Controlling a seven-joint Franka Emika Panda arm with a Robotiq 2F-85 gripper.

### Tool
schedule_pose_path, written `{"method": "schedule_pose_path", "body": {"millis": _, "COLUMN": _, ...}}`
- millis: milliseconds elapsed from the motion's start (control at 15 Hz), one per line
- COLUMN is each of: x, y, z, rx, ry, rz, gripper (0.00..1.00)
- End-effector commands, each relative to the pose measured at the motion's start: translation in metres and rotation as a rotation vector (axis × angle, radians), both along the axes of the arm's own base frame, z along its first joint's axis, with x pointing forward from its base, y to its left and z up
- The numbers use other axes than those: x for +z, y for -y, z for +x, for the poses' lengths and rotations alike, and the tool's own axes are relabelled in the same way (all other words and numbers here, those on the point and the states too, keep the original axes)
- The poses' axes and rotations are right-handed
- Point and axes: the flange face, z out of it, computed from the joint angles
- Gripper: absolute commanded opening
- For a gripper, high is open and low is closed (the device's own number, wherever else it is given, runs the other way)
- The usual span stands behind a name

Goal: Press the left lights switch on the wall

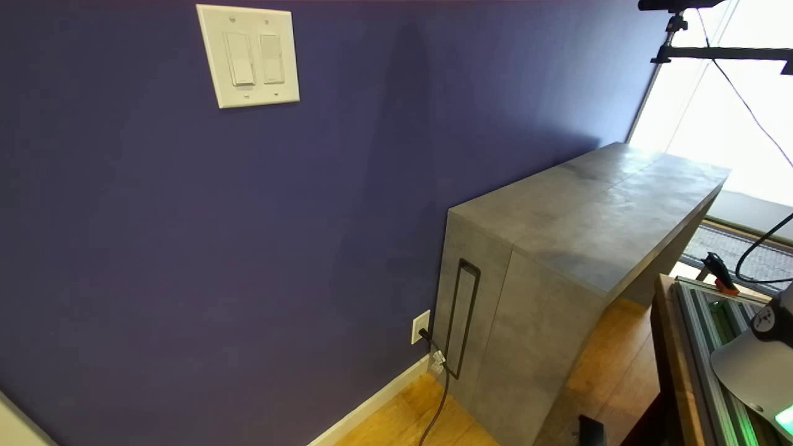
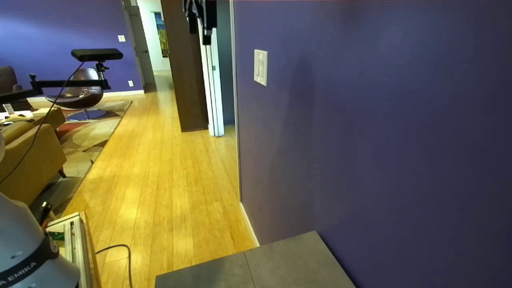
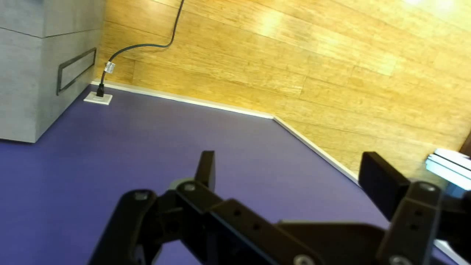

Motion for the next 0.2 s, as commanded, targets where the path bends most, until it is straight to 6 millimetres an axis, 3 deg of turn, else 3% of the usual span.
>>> {"method": "schedule_pose_path", "body": {"millis": 0, "x": 0.0103, "y": 0.007, "z": -0.0048, "rx": 0.007, "ry": 0.001, "rz": 0.0, "gripper": 1.0}}
{"method": "schedule_pose_path", "body": {"millis": 133, "x": 0.0158, "y": 0.0107, "z": -0.0075, "rx": 0.012, "ry": 0.004, "rz": -0.001, "gripper": 1.0}}
